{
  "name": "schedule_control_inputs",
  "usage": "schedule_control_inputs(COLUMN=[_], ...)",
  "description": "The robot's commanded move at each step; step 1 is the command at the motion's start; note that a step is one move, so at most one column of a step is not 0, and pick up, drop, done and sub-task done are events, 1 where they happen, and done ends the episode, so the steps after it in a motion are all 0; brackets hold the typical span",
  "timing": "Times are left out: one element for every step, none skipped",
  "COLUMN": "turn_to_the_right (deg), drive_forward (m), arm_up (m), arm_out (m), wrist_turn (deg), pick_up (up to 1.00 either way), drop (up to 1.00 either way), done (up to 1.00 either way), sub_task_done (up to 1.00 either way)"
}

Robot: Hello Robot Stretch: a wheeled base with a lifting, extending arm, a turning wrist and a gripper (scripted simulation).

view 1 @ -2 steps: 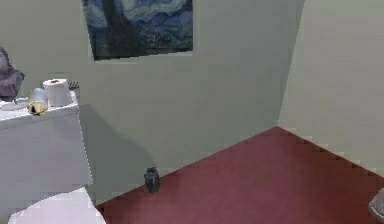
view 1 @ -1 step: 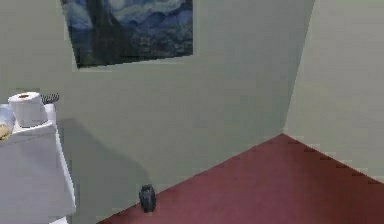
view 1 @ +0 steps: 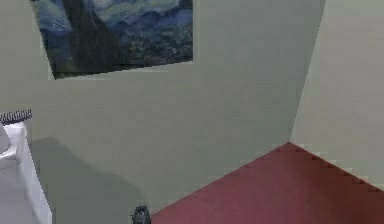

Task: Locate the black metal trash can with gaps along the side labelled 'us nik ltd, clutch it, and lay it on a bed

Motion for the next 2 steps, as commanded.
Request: schedule_control_inputs(turn_to_the_right=[-3.0, 0.0], drive_forward=[0.00, 0.25], arm_up=[0.00, 0.00], arm_out=[0.00, 0.00], wrist_turn=[0.0, 0.0], pick_up=[0.00, 0.00], drop=[0.00, 0.00], done=[0.00, 0.00], sub_task_done=[0.00, 0.00])
